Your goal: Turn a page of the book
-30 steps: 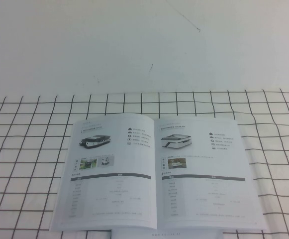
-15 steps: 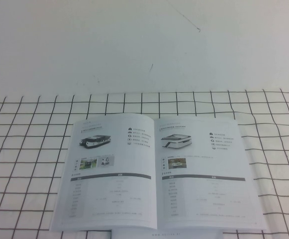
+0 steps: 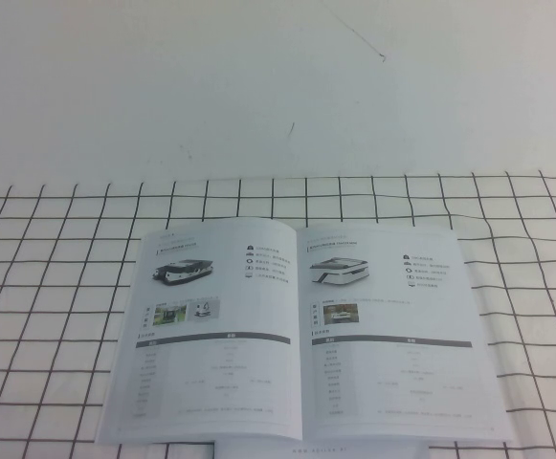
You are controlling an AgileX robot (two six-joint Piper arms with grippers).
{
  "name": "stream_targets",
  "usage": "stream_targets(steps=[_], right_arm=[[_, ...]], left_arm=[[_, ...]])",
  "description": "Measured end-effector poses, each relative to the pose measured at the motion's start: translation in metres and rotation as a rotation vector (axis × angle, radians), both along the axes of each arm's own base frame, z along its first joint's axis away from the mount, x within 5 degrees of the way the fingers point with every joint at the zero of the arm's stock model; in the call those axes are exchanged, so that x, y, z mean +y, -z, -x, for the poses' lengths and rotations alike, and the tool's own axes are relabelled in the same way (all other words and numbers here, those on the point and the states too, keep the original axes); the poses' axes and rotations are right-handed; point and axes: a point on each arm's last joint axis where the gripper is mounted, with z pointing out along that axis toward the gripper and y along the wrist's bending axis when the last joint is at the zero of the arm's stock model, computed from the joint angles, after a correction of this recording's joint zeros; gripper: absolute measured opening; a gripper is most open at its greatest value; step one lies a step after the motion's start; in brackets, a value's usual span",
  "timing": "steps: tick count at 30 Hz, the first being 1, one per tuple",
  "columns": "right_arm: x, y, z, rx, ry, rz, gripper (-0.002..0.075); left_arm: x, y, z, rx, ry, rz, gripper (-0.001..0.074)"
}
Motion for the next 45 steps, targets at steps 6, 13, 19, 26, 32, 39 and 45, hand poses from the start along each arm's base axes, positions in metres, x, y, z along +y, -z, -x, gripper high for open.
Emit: stream_targets(steps=[6, 13, 19, 26, 32, 39, 45], right_arm=[[0.0000, 0.0000, 0.0000, 0.000, 0.000, 0.000, -0.0001], [0.0000, 0.0000, 0.0000, 0.000, 0.000, 0.000, -0.0001], [0.0000, 0.0000, 0.0000, 0.000, 0.000, 0.000, -0.0001], [0.0000, 0.0000, 0.0000, 0.000, 0.000, 0.000, -0.0001], [0.0000, 0.0000, 0.0000, 0.000, 0.000, 0.000, -0.0001], [0.0000, 0.0000, 0.0000, 0.000, 0.000, 0.000, -0.0001], [-0.0002, -0.0024, -0.0009, -0.028, 0.001, 0.004, -0.0001]], left_arm=[[0.0000, 0.0000, 0.0000, 0.000, 0.000, 0.000, -0.0003], [0.0000, 0.0000, 0.0000, 0.000, 0.000, 0.000, -0.0003], [0.0000, 0.0000, 0.0000, 0.000, 0.000, 0.000, -0.0003], [0.0000, 0.0000, 0.0000, 0.000, 0.000, 0.000, -0.0003], [0.0000, 0.0000, 0.0000, 0.000, 0.000, 0.000, -0.0003], [0.0000, -0.0002, -0.0001, -0.002, 0.000, 0.000, -0.0003], [0.0010, -0.0069, -0.0022, -0.092, -0.001, -0.039, -0.0002]])
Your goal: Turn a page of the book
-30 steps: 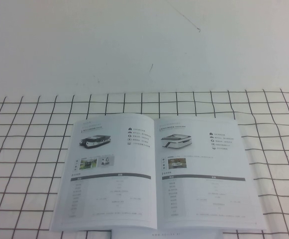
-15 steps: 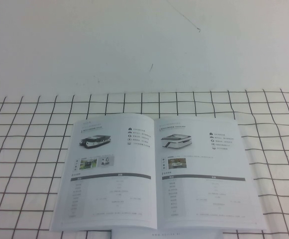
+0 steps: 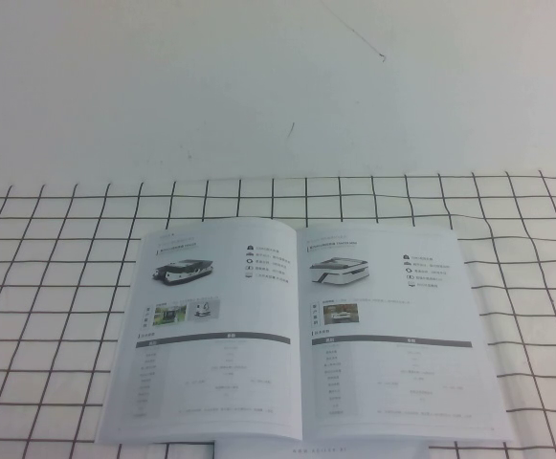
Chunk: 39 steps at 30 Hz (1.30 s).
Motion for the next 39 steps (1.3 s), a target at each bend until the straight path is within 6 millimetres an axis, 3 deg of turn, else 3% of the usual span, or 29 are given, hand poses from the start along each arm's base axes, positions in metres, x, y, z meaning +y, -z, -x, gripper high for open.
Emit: stream_targets(steps=[4, 9, 15, 19, 23, 31, 39], right_arm=[[-0.001, -0.011, -0.003, -0.128, 0.005, 0.011, -0.0001], [-0.002, -0.039, -0.005, -0.435, 0.011, 0.074, -0.0001], [-0.002, -0.069, 0.004, -0.776, 0.022, 0.105, -0.0001], [-0.001, -0.078, 0.008, -0.889, 0.024, 0.096, -0.0001], [-0.002, -0.077, 0.008, -0.875, 0.030, 0.094, -0.0001], [-0.002, -0.073, 0.004, -0.788, 0.030, 0.076, -0.0001], [0.000, -0.094, 0.008, -0.525, 0.011, 0.042, -0.0001]], left_arm=[[0.000, -0.012, -0.002, -0.136, 0.006, -0.017, -0.0002], [-0.002, -0.028, -0.001, -0.315, 0.019, -0.003, -0.0002], [-0.003, -0.048, 0.003, -0.536, 0.038, 0.012, -0.0002], [-0.004, -0.053, 0.005, -0.594, 0.043, 0.016, -0.0002], [-0.003, -0.053, 0.005, -0.596, 0.041, 0.028, -0.0002], [0.006, -0.057, 0.007, -0.626, -0.033, 0.282, -0.0002], [0.001, -0.092, 0.015, -0.494, 0.008, 0.074, -0.0002]])
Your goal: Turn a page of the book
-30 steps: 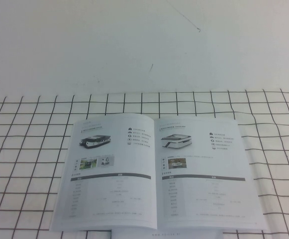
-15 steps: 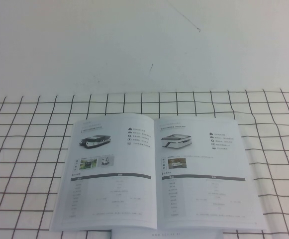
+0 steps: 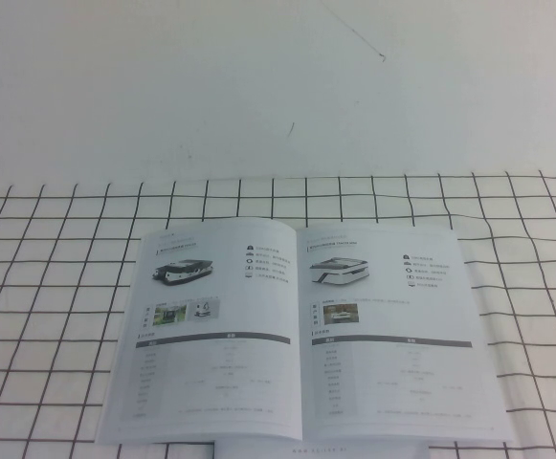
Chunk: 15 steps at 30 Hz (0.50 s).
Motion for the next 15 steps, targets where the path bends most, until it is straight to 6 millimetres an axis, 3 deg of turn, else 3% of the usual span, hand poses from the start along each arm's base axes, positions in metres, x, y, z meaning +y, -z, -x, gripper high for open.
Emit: stream_targets(steps=[3, 9, 15], right_arm=[[0.001, -0.005, 0.002, 0.067, -0.008, -0.014, -0.0001], [0.006, -0.001, -0.001, 0.329, -0.064, -0.122, -0.0001], [0.009, 0.007, -0.010, 0.645, -0.097, -0.169, -0.0001]], left_arm=[[-0.002, -0.007, 0.002, 0.054, 0.009, -0.057, -0.0002], [-0.006, 0.003, -0.008, 0.259, 0.041, -0.114, -0.0002], [-0.009, 0.000, -0.012, 0.327, 0.090, -0.009, -0.0002]])
